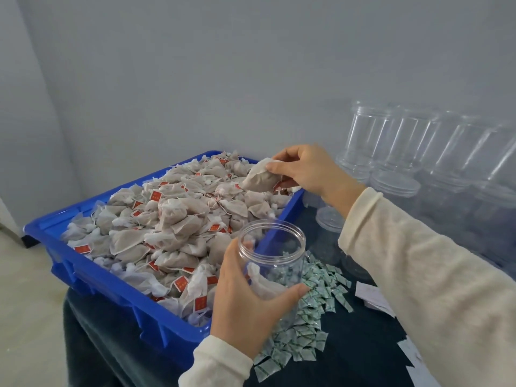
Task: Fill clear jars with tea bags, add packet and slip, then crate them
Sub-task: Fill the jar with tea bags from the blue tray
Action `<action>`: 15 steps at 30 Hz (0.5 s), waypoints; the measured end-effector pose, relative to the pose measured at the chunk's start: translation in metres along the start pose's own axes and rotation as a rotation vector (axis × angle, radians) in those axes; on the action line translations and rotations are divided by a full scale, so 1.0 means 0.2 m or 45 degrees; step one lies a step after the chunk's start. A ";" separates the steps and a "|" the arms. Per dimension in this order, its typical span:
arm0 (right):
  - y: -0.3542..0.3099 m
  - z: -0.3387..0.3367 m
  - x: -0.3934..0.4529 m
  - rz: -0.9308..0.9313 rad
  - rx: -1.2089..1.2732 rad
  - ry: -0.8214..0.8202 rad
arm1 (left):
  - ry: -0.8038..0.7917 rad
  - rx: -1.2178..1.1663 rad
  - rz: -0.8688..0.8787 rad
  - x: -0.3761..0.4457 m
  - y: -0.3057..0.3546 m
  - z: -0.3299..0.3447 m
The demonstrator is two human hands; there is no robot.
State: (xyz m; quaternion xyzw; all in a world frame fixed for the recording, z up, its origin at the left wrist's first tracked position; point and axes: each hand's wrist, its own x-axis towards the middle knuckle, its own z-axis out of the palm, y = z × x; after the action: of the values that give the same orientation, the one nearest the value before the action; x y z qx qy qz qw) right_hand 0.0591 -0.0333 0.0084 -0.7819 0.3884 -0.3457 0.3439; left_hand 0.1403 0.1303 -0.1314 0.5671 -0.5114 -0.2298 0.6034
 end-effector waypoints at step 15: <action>-0.14 -0.09 -0.40 -0.122 -0.326 -0.304 | 0.005 0.134 -0.061 -0.04 0.04 0.04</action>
State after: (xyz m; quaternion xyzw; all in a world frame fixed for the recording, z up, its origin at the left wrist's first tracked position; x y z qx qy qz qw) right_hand 0.0191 0.0434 0.0185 -0.8725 0.3479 -0.2140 0.2683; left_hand 0.1284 0.1351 -0.1285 0.6106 -0.5080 -0.2158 0.5679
